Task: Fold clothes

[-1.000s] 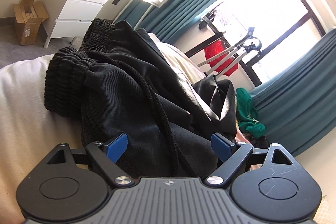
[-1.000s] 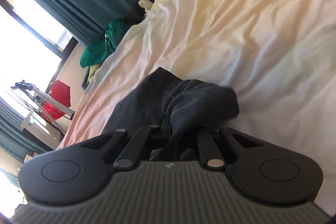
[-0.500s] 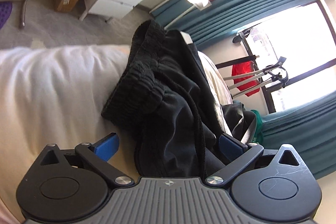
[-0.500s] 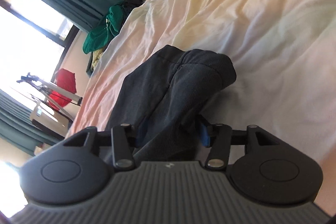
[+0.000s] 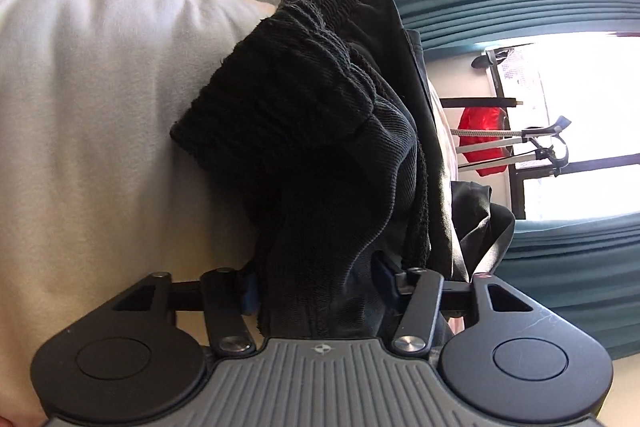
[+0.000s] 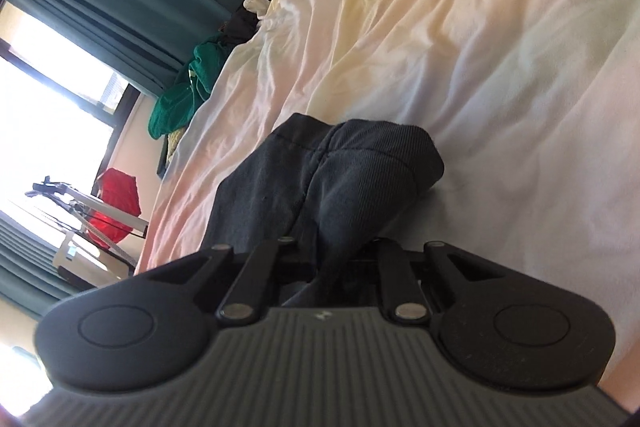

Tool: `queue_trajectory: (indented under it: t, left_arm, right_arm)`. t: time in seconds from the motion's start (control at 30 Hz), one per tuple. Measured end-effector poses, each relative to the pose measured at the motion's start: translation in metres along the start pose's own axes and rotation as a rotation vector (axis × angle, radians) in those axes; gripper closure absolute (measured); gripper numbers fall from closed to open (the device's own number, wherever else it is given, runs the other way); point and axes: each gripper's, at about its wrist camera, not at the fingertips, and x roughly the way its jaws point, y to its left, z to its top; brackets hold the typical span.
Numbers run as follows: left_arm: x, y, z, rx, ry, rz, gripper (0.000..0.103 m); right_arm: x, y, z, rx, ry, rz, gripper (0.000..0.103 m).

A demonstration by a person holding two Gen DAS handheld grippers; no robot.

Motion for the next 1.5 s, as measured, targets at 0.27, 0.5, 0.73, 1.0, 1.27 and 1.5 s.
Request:
queue_trajectory:
  t: [0.27,0.5,0.73,1.0,1.27,1.5]
  left_arm:
    - [-0.037,-0.020,0.021,0.116,-0.080,-0.045,0.095]
    - [-0.090,-0.024,0.047,0.158,-0.075,-0.030,0.096]
    - [-0.089,0.025,0.044,0.245,0.011,0.141,0.092]
    - [-0.111,-0.009,0.021,0.458,-0.079,0.243,0.061]
    - [-0.170,-0.043,-0.007,0.692,-0.320,0.361,0.013]
    - [-0.168,-0.092,-0.054,0.895,-0.372,0.293,0.006]
  right_arm:
    - [-0.021,0.022,0.012,0.000,-0.145,0.029,0.097]
    - [-0.055,0.033,0.015,-0.006,-0.286,-0.006,0.097]
    - [-0.044,-0.009,0.013,0.005,-0.090,-0.227,0.097]
    - [-0.039,0.007,-0.006,-0.220,-0.074,-0.285,0.092]
    - [-0.068,0.037,-0.011,-0.328,-0.156,-0.275,0.035]
    - [-0.103,0.074,-0.023,-0.448,-0.290,-0.178,0.032]
